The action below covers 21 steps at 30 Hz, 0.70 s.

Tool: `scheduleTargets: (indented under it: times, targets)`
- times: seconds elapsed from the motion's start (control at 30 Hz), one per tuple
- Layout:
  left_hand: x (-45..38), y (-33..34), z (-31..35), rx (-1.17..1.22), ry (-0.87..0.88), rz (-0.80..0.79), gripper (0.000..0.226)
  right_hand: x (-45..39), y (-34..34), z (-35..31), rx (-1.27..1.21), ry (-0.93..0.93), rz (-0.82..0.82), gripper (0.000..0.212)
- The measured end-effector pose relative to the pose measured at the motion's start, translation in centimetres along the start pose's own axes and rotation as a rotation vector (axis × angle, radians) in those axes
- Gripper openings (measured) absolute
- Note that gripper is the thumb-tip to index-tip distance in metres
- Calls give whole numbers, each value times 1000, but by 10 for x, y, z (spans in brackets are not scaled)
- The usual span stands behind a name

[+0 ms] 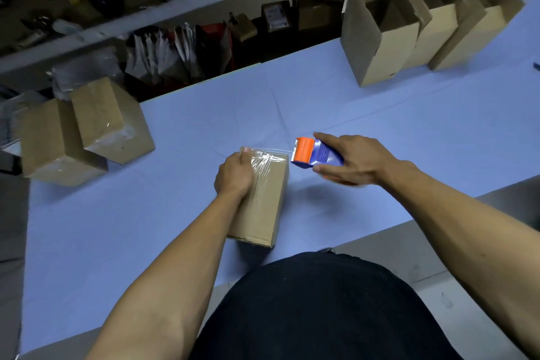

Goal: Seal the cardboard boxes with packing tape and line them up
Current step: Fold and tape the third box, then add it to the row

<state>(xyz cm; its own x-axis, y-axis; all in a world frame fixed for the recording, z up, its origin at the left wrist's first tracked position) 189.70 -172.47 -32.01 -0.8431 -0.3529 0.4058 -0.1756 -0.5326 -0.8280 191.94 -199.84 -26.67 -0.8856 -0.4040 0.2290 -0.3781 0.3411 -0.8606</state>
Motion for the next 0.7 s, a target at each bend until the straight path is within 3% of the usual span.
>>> scheduleTargets:
  times: [0.23,0.33,0.43,0.53,0.7]
  targets:
    - [1,-2,2,4,4,15,56,-9,-3,-13,182,29,-32,73]
    - [3,-2,-1,55,-23,12,56,-23,-3,-32,290,81,-24,54]
    - [6,1,-9,120,-43,29,58,-13,10,-12,484,213,-143,35]
    - [9,2,-7,164,-35,30,57,-1,14,16,263,376,-93,55]
    - [10,1,-9,321,-60,13,46,-25,19,-6,226,331,16,80]
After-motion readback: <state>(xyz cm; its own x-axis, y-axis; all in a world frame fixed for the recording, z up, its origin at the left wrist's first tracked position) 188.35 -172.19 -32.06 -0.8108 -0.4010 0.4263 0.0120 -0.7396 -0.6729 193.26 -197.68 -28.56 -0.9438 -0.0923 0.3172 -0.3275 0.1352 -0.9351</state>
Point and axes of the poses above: each hand's wrist, its own x-axis away from the middle knuckle, its own y-axis out of the palm, z = x × y, the point moved 10 cm from there along -x, towards the middle knuckle, and after that the axes turned 6 degrees about -x, right-handed, at the moved point
